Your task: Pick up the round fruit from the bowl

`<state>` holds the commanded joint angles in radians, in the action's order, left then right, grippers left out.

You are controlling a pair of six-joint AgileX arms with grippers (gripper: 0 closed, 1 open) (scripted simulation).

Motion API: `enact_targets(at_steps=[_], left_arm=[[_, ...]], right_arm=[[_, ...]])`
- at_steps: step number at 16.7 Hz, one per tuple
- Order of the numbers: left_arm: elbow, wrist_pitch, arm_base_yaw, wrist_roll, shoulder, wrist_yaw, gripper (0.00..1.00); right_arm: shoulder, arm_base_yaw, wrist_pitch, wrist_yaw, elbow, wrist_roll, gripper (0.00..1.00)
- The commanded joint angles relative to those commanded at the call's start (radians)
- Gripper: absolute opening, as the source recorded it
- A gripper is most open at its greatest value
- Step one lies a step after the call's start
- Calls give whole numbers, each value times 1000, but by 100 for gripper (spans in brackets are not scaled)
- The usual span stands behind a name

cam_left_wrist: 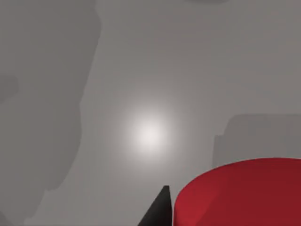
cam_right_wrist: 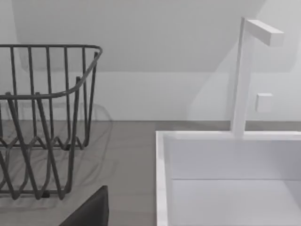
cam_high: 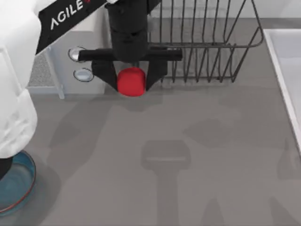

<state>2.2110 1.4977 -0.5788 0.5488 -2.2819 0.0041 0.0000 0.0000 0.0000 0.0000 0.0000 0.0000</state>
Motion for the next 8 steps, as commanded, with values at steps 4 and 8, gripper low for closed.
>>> enact_targets(at_steps=[4,8], left_arm=[[-231,-211,0,0,12,0,0],[-361,-341,0,0,18,0,0]], right_arm=[[0,0,0,0,0,0,100],[0,0,0,0,0,0,100]])
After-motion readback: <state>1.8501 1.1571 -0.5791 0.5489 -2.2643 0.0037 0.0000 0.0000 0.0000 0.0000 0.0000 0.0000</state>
